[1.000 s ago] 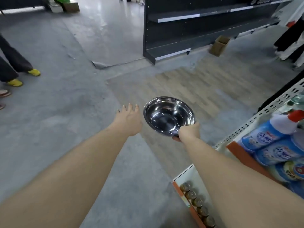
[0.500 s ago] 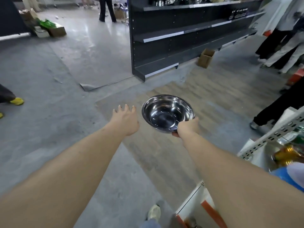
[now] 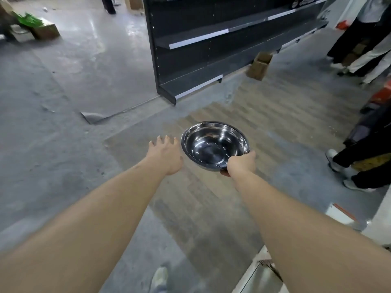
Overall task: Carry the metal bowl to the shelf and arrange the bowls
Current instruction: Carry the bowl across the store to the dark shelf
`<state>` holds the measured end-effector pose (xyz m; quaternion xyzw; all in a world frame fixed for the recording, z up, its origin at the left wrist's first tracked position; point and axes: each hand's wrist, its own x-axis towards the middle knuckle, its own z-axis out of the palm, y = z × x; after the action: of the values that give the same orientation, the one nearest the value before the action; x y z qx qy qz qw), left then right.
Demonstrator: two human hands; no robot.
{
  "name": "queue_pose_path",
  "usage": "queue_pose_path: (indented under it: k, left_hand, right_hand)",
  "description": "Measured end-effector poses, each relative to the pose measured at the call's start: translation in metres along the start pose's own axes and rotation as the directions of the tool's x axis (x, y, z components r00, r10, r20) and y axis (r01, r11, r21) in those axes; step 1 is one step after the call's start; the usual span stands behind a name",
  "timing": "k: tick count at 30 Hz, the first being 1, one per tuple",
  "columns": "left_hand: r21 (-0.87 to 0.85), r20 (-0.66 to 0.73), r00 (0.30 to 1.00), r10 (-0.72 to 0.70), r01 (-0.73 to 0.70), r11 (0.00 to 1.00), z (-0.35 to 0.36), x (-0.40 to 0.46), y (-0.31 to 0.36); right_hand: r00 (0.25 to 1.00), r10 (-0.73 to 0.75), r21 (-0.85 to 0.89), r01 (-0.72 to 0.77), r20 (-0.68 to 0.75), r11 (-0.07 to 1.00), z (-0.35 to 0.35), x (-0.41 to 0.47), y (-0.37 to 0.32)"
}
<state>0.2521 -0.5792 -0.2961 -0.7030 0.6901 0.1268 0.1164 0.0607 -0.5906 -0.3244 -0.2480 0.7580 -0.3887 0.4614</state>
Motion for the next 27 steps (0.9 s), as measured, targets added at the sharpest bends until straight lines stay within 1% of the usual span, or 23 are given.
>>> queue_pose_path:
  k: [4,9,17,22,27]
  left_hand:
    - [0.001,-0.004,1.0,0.029,-0.029,1.0,-0.016,0.069,0.003]
    - [0.023,-0.008,0.998,0.062,-0.061,0.998,-0.047,0.172,-0.009]
    - [0.093,0.02,0.999,0.048,-0.05,0.994,-0.119,0.322,-0.039]
    - [0.11,-0.02,0.998,0.064,-0.062,0.992,-0.162,0.402,-0.025]
    - [0.106,-0.044,0.994,0.095,-0.09,0.99,-0.196,0.49,0.009]
  right_hand:
    - [1.0,0.016,0.012,-0.016,-0.011,1.0,0.027,0.049,-0.034]
    - [0.999,-0.004,-0.003,0.003,-0.048,1.0,0.071,0.119,-0.092]
    - [0.995,0.003,0.083,0.005,-0.1,0.997,0.13,0.219,-0.189]
    - [0.993,-0.006,0.143,0.022,-0.114,0.99,0.145,0.28,-0.249]
    - [0.993,-0.028,0.133,0.044,-0.117,0.99,0.152,0.361,-0.306]
